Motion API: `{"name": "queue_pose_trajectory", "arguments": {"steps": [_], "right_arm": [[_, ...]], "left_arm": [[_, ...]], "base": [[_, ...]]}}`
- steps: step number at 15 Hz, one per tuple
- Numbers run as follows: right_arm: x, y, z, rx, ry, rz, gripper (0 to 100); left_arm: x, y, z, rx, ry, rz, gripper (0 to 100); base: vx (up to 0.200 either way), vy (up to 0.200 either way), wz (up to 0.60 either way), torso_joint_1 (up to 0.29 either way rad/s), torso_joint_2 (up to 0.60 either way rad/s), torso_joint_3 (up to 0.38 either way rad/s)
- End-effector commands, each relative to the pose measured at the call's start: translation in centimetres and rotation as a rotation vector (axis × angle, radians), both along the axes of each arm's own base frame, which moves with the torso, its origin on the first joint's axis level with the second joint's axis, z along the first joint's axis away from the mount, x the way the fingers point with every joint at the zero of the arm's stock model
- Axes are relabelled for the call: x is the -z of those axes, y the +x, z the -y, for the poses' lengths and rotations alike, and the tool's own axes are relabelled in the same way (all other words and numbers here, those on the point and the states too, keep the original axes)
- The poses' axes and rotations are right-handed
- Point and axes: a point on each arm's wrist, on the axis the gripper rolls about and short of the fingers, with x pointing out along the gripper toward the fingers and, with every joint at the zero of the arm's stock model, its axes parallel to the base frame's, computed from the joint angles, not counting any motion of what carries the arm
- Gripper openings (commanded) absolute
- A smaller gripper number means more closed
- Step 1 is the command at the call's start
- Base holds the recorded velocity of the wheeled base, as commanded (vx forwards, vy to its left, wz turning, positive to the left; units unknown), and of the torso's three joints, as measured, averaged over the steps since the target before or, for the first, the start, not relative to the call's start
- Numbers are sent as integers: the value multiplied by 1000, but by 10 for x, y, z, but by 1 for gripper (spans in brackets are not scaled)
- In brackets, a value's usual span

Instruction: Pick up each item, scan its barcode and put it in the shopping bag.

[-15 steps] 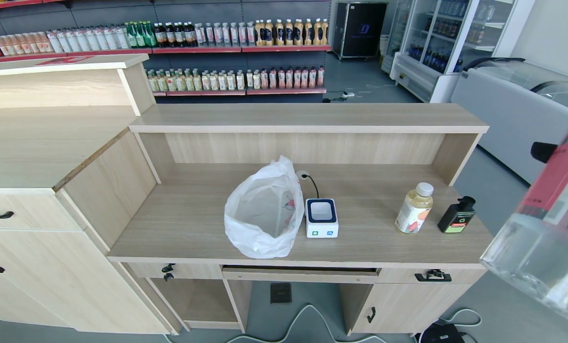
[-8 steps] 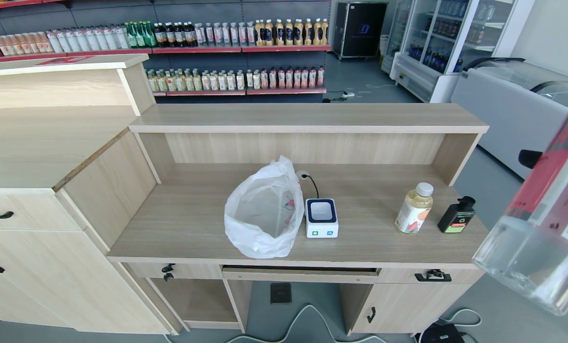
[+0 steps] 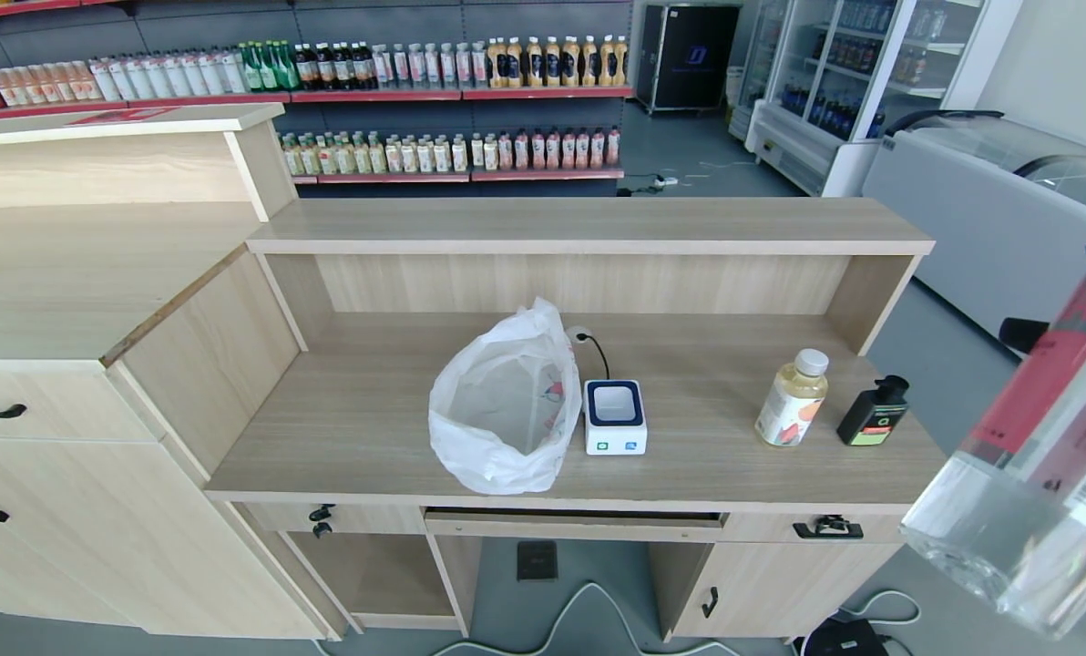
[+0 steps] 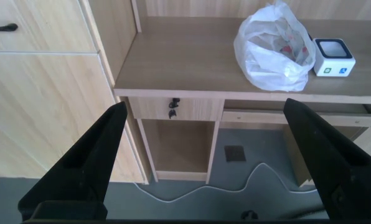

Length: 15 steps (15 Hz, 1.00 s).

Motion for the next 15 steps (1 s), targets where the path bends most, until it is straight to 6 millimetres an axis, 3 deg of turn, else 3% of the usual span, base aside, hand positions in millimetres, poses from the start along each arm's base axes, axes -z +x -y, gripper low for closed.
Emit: {"name": "queue_pose_trajectory", "arguments": {"steps": [1, 11, 13, 15], "right_arm": [[-2, -4, 0, -5, 0, 12, 0], [1, -12, 4, -17, -18, 22, 0], [8, 11, 21, 137, -86, 124, 0], [27, 33, 49, 318, -195, 223, 0]], "left_arm": [[0, 0, 0, 0, 0, 0, 100], [0, 0, 0, 0, 0, 0, 100], [0, 0, 0, 0, 0, 0, 100], [0, 0, 0, 0, 0, 0, 100]], "base": [[0, 0, 0, 0, 0, 0], [0, 0, 0, 0, 0, 0], [0, 0, 0, 0, 0, 0], [0, 0, 0, 0, 0, 0]]}}
